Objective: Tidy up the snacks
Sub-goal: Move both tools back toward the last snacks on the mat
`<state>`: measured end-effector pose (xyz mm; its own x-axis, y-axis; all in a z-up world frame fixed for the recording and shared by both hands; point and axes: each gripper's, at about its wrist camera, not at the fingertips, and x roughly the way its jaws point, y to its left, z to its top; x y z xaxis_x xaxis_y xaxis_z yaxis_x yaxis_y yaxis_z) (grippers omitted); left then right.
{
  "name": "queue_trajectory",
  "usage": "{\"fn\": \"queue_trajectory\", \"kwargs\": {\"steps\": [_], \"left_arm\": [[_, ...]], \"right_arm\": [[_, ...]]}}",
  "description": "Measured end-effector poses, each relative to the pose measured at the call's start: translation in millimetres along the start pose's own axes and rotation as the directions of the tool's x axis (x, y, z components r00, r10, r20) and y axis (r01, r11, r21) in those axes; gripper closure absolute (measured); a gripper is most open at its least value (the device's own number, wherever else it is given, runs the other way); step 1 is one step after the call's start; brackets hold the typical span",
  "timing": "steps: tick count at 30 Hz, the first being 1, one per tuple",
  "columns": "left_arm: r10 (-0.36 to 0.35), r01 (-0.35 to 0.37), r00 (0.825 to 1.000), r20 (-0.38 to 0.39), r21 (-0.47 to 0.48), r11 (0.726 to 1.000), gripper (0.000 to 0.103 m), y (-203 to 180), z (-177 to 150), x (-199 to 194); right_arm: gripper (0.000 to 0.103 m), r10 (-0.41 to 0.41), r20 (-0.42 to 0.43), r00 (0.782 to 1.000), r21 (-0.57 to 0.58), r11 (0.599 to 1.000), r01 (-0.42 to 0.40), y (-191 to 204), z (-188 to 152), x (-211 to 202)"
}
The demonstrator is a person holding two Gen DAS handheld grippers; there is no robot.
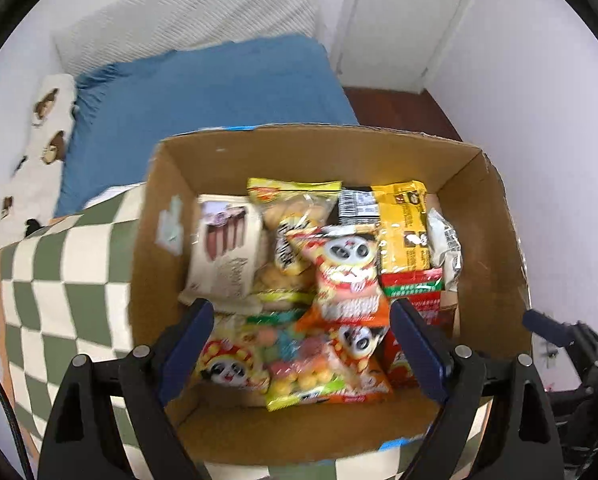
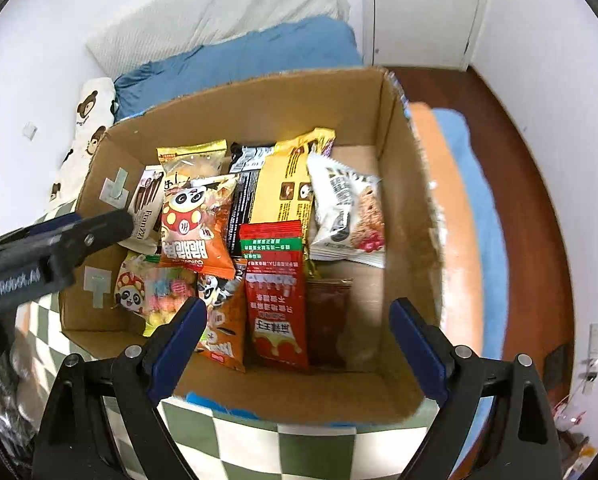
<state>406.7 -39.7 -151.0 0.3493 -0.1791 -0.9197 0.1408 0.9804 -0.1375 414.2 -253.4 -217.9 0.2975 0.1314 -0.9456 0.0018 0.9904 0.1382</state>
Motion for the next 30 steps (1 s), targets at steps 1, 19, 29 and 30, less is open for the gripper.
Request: {"fn": "queue_trajectory", "kwargs": {"steps": [1, 19, 29, 30], "left_arm": [[0.004, -0.004, 1.0, 0.014, -0.004, 1.0, 0.013, 1, -5, -5], [0.076, -0.076, 0.962, 0.263, -0.01, 0.997, 0.013, -7, -77, -105], [0.093, -0.103, 0.923, 0.373, 0.005, 0.995, 0.013, -17, -110, -166], [0.092, -0.101, 0.922, 0.376, 0.005, 0.995, 0.013, -17, -113, -169]], "right_arm": [[0.008, -0.005, 0.017, 1.0, -0.006, 1.0, 0.005, 1, -4, -5], [0.008, -0.067, 0.274, 0.959, -0.055, 0.995, 0.085, 26, -64, -111], [0.008, -0.041, 0.392, 0.919, -0.048, 0.997, 0.065, 34, -100, -179], [0.008, -0.043, 0.4, 0.916, -0.049, 0.996, 0.068, 36, -103, -183]]}}
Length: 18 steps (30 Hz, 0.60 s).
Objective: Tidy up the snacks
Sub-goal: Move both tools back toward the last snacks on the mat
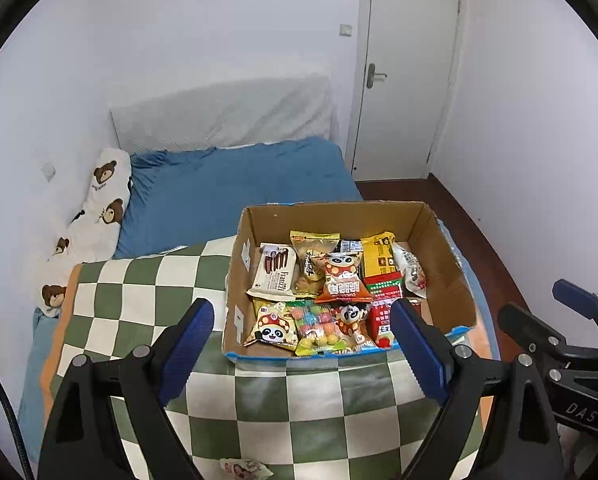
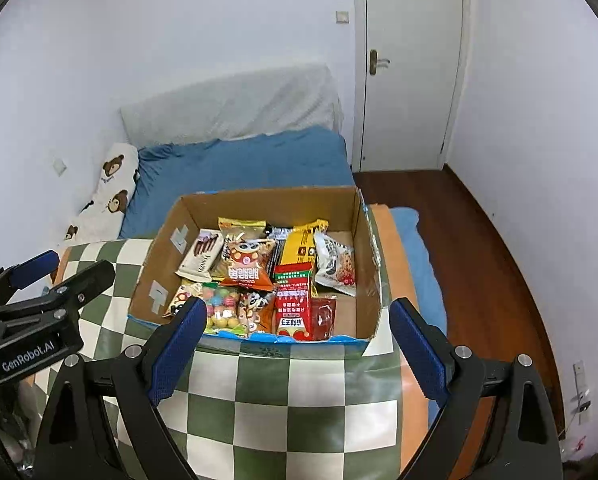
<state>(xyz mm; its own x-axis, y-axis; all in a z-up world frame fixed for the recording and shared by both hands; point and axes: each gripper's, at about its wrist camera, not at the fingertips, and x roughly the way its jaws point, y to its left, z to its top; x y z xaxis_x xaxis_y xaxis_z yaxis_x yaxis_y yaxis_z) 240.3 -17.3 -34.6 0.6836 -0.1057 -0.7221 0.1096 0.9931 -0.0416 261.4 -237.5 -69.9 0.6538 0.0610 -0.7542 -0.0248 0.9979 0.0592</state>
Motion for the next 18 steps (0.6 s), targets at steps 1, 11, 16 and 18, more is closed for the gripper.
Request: {"fn": "queue_trajectory", "kwargs": {"steps": [1, 11, 16, 18], "left_arm": [[-0.003, 0.003, 1.0, -0.001, -0.001, 1.0, 0.013, 0, -2, -4], [-0.033, 0.032, 0.999, -0.04, -0.026, 0.999, 0.013, 4, -20, -15], [-0.09, 0.083, 0.989, -0.116, -0.059, 0.995, 0.0, 14, -46, -7], [-0.087, 0.077, 0.983, -0.159, -0.072, 0.994, 0.0, 20, -65, 2]], "right_arm": [[0.008, 0.001, 0.008, 1.0, 0.0, 1.0, -0.001, 1, -2, -6], [0.007, 0.057, 0.014, 0.998, 0.02, 0.998, -0.057, 8, -15, -34], [0.003, 0.143, -0.112, 0.983, 0.1, 0.986, -0.132, 1, -43, -18], [0.003, 0.165, -0.197, 0.966, 0.14, 0.98, -0.139, -4, -68, -1]]}}
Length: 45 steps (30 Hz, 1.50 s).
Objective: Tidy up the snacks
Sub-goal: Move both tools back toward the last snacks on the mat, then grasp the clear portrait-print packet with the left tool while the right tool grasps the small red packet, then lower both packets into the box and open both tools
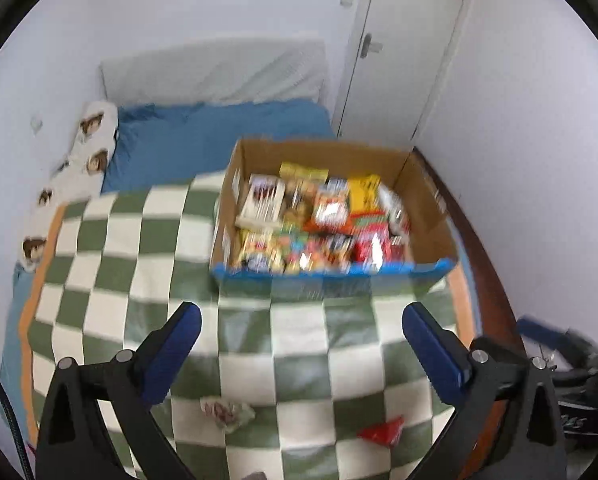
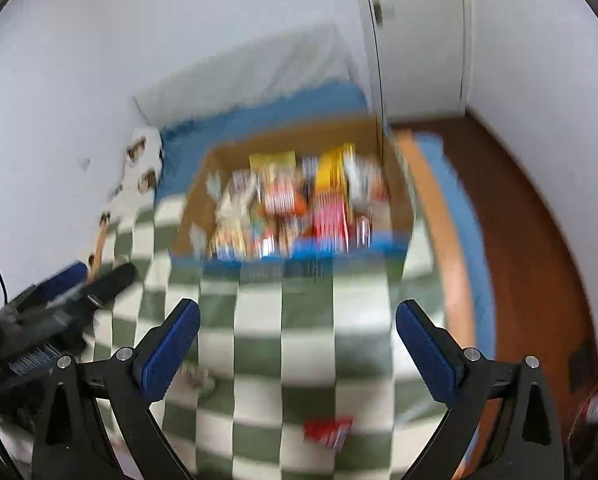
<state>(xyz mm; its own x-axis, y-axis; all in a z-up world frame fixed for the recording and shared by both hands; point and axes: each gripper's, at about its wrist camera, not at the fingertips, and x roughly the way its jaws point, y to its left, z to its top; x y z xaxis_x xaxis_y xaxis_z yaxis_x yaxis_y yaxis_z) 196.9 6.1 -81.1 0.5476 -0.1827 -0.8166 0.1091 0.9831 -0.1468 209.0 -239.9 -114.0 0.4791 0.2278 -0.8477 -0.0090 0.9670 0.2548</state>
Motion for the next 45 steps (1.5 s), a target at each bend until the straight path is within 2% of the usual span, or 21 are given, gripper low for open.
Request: {"fn": "queue_trajectory", "kwargs": {"steps": [2, 4, 7, 11, 13, 16, 17, 18, 22, 25, 27, 28, 29, 35, 41, 45], "left_arm": [[0.009, -0.01, 0.998, -0.067, -0.021, 1.0, 0.0, 12, -20, 16], [0.012, -0.018, 0.989, -0.146, -0.04, 0.999, 0.0, 27, -41, 34], [0.063, -0.079, 0.969, -0.239, -0.058, 0.995, 0.0, 52, -75, 56], [0.107, -0.157, 0.933, -0.344, -0.121, 0.98, 0.0, 87, -112, 81], [0.095, -0.17, 0.922, -0.375, -0.173, 0.97, 0.0, 101, -121, 88], [0.048, -0.171, 0.908, -0.417, -0.262, 0.95, 0.0, 117, -130, 101], [0.035, -0.165, 0.905, -0.424, -0.273, 0.948, 0.0, 119, -131, 105], [0.02, -0.163, 0.897, -0.441, -0.287, 0.944, 0.0, 121, -133, 111], [-0.087, -0.136, 0.862, -0.498, -0.394, 0.909, 0.0, 131, -146, 144], [-0.139, -0.119, 0.85, -0.508, -0.442, 0.889, 0.001, 134, -154, 163], [-0.154, -0.105, 0.852, -0.501, -0.451, 0.886, 0.018, 133, -157, 173], [-0.149, -0.107, 0.853, -0.501, -0.446, 0.888, 0.036, 132, -159, 178], [-0.121, -0.132, 0.851, -0.512, -0.43, 0.893, 0.045, 131, -161, 181], [-0.081, -0.132, 0.87, -0.487, -0.386, 0.913, 0.046, 115, -166, 166], [-0.09, -0.086, 0.87, -0.485, -0.329, 0.94, 0.046, 83, -166, 151], [-0.091, -0.035, 0.889, -0.448, -0.265, 0.963, 0.046, 56, -146, 137]], "right_arm": [[0.003, 0.018, -0.121, 0.992, 0.057, 0.998, -0.011, -14, -27, 28], [0.003, 0.045, -0.239, 0.97, 0.116, 0.993, -0.017, -27, -57, 60], [0.003, 0.08, -0.384, 0.92, 0.182, 0.983, -0.01, -43, -103, 107], [0.005, 0.105, -0.496, 0.862, 0.247, 0.969, 0.024, -58, -151, 163], [0.014, 0.134, -0.516, 0.846, 0.3, 0.953, 0.032, -64, -168, 181], [0.027, 0.097, -0.5, 0.861, 0.296, 0.953, 0.064, -63, -176, 189], [0.039, 0.076, -0.503, 0.861, 0.283, 0.956, 0.081, -61, -175, 189], [0.043, 0.063, -0.5, 0.864, 0.266, 0.96, 0.084, -59, -174, 189], [0.046, 0.044, -0.493, 0.869, 0.202, 0.977, 0.065, -45, -170, 188], [0.046, 0.043, -0.494, 0.868, 0.181, 0.982, 0.055, -35, -168, 190], [0.046, 0.038, -0.495, 0.868, 0.17, 0.984, 0.055, -29, -168, 191], [0.046, 0.035, -0.497, 0.867, 0.164, 0.985, 0.054, -27, -169, 192], [0.046, 0.03, -0.499, 0.866, 0.157, 0.986, 0.057, -26, -170, 193], [0.052, 0.024, -0.494, 0.869, 0.15, 0.987, 0.058, -25, -170, 193], [0.054, 0.029, -0.458, 0.889, 0.147, 0.988, 0.043, -28, -158, 185], [0.054, 0.053, -0.418, 0.907, 0.145, 0.989, 0.009, -28, -144, 164]]}}
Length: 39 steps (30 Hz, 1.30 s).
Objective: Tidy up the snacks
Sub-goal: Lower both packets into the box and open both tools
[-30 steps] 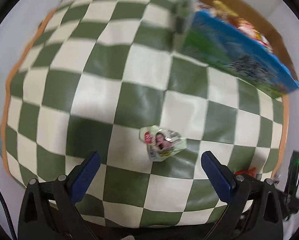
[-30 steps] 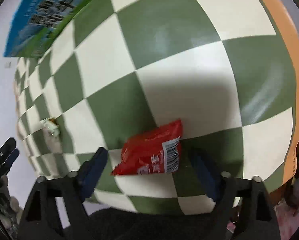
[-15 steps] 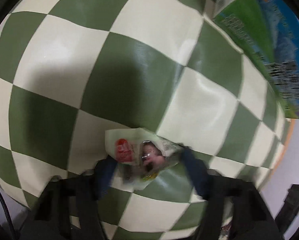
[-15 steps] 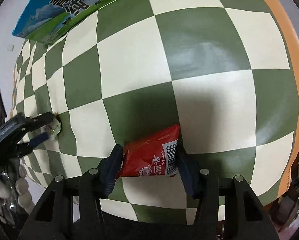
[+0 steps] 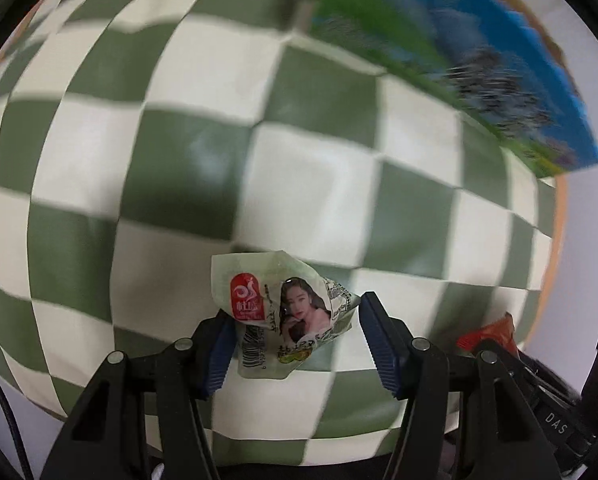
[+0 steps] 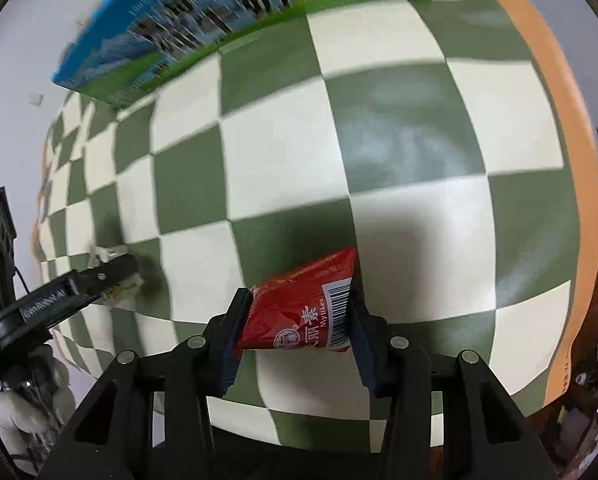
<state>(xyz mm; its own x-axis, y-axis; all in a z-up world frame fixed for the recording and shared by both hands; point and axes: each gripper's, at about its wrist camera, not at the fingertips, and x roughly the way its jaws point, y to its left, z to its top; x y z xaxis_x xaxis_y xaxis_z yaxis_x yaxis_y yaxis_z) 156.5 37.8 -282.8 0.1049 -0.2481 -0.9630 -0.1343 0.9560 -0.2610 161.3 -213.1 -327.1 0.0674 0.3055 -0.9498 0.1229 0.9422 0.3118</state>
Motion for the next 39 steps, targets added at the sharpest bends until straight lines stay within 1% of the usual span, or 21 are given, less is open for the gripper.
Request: {"fn": "queue_trajectory", "kwargs": {"steps": [2, 4, 6, 9, 12, 13, 15, 17, 21, 23, 25, 28, 31, 34, 36, 39], "left_arm": [[-0.008, 0.007, 0.999, 0.034, 0.054, 0.998, 0.046, -21, 6, -15], [-0.041, 0.034, 0.997, 0.067, 0.101, 0.994, 0.046, -43, 16, -33], [-0.071, 0.059, 0.994, 0.083, 0.136, 0.989, 0.046, -59, 29, -47], [-0.123, 0.099, 0.986, 0.108, 0.206, 0.974, 0.046, -87, 56, -70], [-0.149, 0.108, 0.977, 0.151, 0.254, 0.961, 0.046, -100, 78, -97], [-0.151, 0.105, 0.975, 0.163, 0.26, 0.96, 0.046, -104, 82, -102], [-0.15, 0.096, 0.971, 0.186, 0.269, 0.958, 0.046, -110, 102, -114], [-0.145, 0.085, 0.968, 0.206, 0.273, 0.958, 0.046, -112, 117, -120], [-0.105, 0.033, 0.963, 0.246, 0.281, 0.959, 0.046, -118, 159, -126], [-0.086, 0.017, 0.967, 0.239, 0.275, 0.961, 0.046, -115, 175, -125], [-0.062, -0.001, 0.972, 0.227, 0.264, 0.965, 0.046, -111, 194, -120], [0.01, -0.066, 0.976, 0.216, 0.256, 0.965, 0.046, -105, 223, -103], [0.083, -0.131, 0.978, 0.189, 0.257, 0.957, 0.046, -97, 238, -79], [0.14, -0.175, 0.979, 0.151, 0.253, 0.952, 0.046, -88, 249, -54], [0.16, -0.192, 0.976, 0.145, 0.251, 0.949, 0.046, -84, 252, -44], [0.164, -0.201, 0.974, 0.156, 0.264, 0.943, 0.045, -85, 250, -39]], "right_arm": [[0.054, 0.013, 0.028, 1.0, -0.015, 1.0, -0.012, 4, 5, -15], [0.054, 0.031, 0.058, 0.998, -0.029, 0.999, -0.03, 9, 12, -31], [0.054, 0.053, 0.093, 0.994, -0.046, 0.998, -0.048, 13, 22, -52], [0.054, 0.079, 0.151, 0.985, -0.072, 0.995, -0.069, 21, 41, -83], [0.054, 0.095, 0.22, 0.971, -0.093, 0.993, -0.076, 28, 64, -117], [0.054, 0.102, 0.241, 0.965, -0.098, 0.992, -0.08, 28, 72, -128], [0.054, 0.102, 0.283, 0.954, -0.105, 0.992, -0.075, 27, 92, -148], [0.054, 0.096, 0.311, 0.945, -0.104, 0.992, -0.066, 27, 111, -158], [0.054, 0.048, 0.355, 0.933, -0.093, 0.996, -0.016, 25, 157, -170], [0.054, 0.022, 0.357, 0.934, -0.088, 0.996, 0.01, 22, 180, -172], [0.054, -0.011, 0.342, 0.94, -0.088, 0.995, 0.043, 21, 204, -166], [0.054, -0.05, 0.311, 0.949, -0.097, 0.992, 0.084, 20, 226, -152], [0.054, -0.074, 0.276, 0.958, -0.099, 0.99, 0.105, 18, 240, -134], [0.054, -0.082, 0.232, 0.969, -0.098, 0.989, 0.107, 17, 245, -115], [0.054, -0.092, 0.208, 0.974, -0.098, 0.989, 0.114, 16, 248, -104], [0.054, -0.114, 0.178, 0.977, -0.093, 0.987, 0.132, 13, 253, -92]]}}
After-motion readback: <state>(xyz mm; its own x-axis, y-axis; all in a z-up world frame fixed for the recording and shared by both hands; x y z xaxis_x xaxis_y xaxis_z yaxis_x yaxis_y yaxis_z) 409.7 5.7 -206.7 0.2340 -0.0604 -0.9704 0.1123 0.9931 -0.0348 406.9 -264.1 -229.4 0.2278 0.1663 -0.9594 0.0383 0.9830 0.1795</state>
